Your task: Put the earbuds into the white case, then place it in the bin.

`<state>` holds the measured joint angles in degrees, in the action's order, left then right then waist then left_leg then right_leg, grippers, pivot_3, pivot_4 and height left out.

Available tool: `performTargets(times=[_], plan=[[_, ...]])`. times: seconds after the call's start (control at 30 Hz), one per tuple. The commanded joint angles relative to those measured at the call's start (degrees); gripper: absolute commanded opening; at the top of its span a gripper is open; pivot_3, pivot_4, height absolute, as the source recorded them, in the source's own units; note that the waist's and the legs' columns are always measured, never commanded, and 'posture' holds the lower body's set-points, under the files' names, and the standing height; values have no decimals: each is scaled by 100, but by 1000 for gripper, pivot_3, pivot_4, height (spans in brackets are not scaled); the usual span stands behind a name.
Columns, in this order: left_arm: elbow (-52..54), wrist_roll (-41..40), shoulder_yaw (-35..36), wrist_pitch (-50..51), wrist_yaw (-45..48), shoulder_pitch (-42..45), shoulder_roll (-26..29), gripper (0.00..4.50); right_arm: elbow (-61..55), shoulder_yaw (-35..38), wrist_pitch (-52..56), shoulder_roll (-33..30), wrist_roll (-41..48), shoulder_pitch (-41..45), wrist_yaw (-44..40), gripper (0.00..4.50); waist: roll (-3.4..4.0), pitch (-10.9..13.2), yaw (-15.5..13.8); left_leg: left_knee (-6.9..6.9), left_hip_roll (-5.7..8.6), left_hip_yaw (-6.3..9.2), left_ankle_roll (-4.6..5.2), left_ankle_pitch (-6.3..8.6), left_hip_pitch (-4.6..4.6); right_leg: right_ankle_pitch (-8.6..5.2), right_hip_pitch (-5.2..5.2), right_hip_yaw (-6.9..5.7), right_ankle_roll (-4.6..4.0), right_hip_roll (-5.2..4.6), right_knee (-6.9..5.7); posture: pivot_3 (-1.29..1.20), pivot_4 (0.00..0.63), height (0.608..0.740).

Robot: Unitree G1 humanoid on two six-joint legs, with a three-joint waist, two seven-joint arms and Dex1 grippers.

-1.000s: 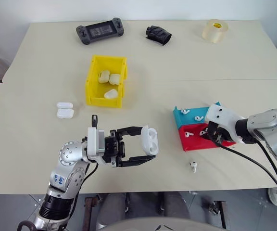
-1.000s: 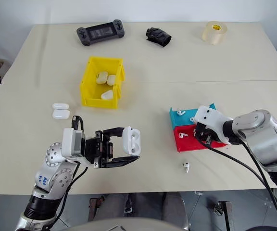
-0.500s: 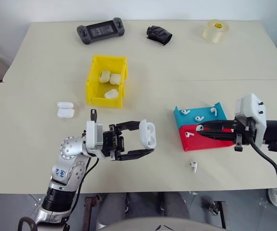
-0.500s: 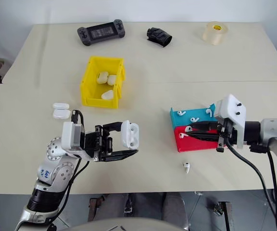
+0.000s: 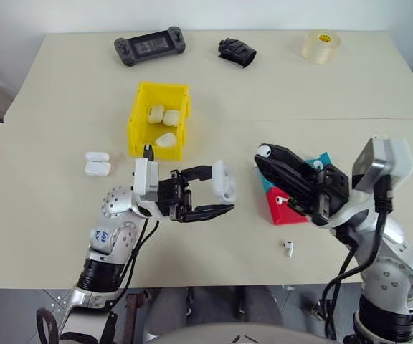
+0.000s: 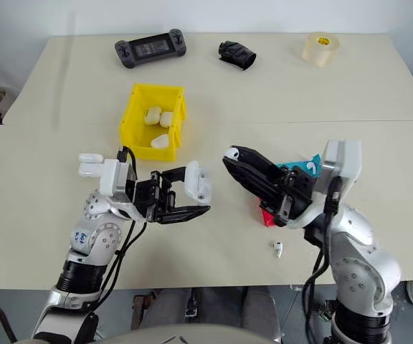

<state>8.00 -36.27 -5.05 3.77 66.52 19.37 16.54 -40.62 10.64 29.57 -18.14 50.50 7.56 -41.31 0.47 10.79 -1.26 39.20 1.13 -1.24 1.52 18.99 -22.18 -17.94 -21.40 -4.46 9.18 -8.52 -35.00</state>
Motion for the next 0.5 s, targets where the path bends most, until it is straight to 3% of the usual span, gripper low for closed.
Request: performTargets(times=[0.03,0.23,0.5], plan=[[89,-186,-5,137,-3,101,-96,2753,-57,-482,-689,234,-499,-42,-72,601,0,0,6,-1,-1,0,0,0,0,0,-3,0,0,1,-2,0,150,740],[181,-219,56,293,-118,167,-226,2753,336,-1022,-1474,505,-1098,-140,-157,601,0,0,4,-1,-1,-1,0,0,0,0,-4,1,0,3,-7,0,150,740],[254,-229,88,376,-120,156,-225,2753,847,-1169,-2185,607,-1418,-232,-251,601,0,0,9,-1,-2,-2,0,0,0,0,-5,1,0,4,-6,0,150,740]])
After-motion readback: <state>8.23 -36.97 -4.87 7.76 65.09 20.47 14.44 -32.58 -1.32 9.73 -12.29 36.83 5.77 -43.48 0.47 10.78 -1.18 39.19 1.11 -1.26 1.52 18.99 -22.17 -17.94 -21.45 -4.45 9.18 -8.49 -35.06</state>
